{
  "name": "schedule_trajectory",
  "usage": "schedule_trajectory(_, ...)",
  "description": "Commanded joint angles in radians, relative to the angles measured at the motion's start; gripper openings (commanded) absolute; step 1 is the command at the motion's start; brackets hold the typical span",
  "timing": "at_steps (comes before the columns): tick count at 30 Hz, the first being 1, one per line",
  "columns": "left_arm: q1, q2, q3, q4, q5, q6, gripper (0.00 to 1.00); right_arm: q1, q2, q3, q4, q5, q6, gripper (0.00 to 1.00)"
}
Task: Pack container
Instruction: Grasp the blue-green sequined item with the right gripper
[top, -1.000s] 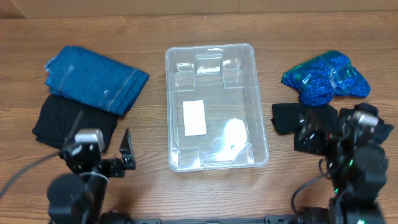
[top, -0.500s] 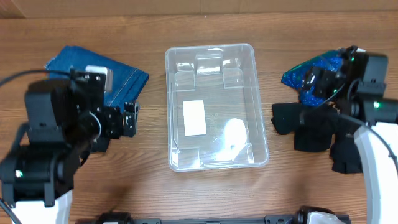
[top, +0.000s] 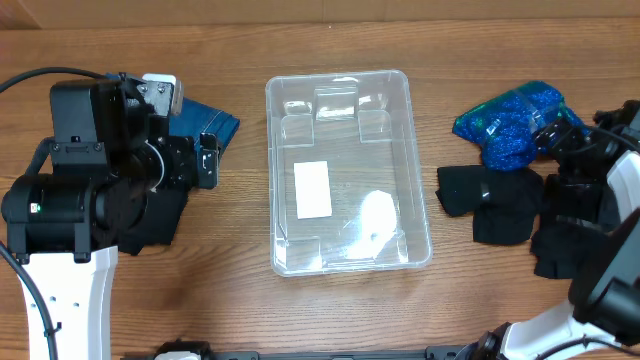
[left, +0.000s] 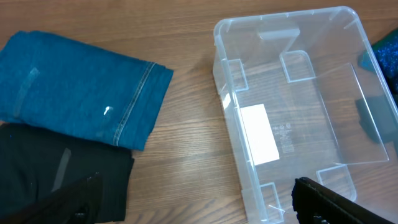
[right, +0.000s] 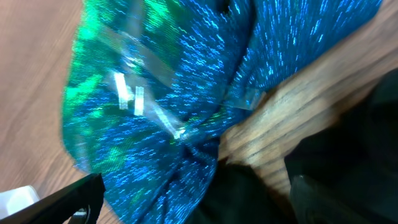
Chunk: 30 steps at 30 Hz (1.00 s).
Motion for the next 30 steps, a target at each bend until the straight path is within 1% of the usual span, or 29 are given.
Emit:
schedule_trajectory(1,0.007,0.0,0.022,0.007,-0.01,-0.007,1.0,-0.003,0.056,0.027,0.051,-0.028,0.09,1.0)
schedule_trajectory(4,0.007,0.0,0.022,0.011,-0.01,-0.007,1.0,0.004,0.106,0.027,0.125,-0.063,0.096,1.0)
schedule_trajectory(6,0.007,0.0,0.022,0.016,-0.01,-0.007,1.0,0.016,0.145,0.027,0.172,-0.068,0.132,1.0)
schedule_trajectory(11,0.007,0.0,0.022,0.018,-0.01,-0.007,1.0,0.063,0.217,0.027,0.243,-0.093,0.164,1.0)
schedule_trajectory(12,0.007,0.0,0.022,0.018,-0.01,-0.007,1.0,0.077,0.228,0.027,0.256,-0.094,0.167,0.96)
schedule_trajectory(13,0.007,0.0,0.022,0.018,-0.01,-0.007,1.0,0.088,0.231,0.027,0.263,-0.094,0.167,0.87)
schedule_trajectory(15,0.007,0.0,0.022,0.018,-0.01,-0.007,1.0,0.099,0.23,0.027,0.28,-0.095,0.167,0.54)
schedule_trajectory(16,0.007,0.0,0.022,0.018,-0.01,-0.007,1.0,0.099,0.227,0.027,0.282,-0.095,0.167,0.36)
schedule_trajectory(17,0.007,0.0,0.022,0.018,-0.012,-0.006,1.0,0.098,0.22,0.027,0.28,-0.098,0.171,0.22)
schedule_trajectory(19,0.007,0.0,0.022,0.015,-0.053,-0.007,1.0,0.09,0.195,0.028,0.268,-0.106,0.171,0.08)
schedule_trajectory(20,0.007,0.0,0.022,0.014,-0.075,-0.007,1.0,0.085,0.173,0.028,0.261,-0.106,0.171,0.04)
schedule_trajectory(24,0.031,0.0,0.022,0.014,-0.137,-0.023,1.0,0.078,0.008,0.028,0.257,-0.106,0.125,0.04)
schedule_trajectory(28,0.086,0.0,0.022,0.014,-0.138,-0.056,1.0,0.096,-0.169,0.028,0.236,-0.113,0.064,0.04)
schedule_trajectory(30,0.095,0.0,0.022,0.014,-0.138,-0.056,1.0,0.126,-0.272,0.028,0.208,-0.136,-0.011,0.04)
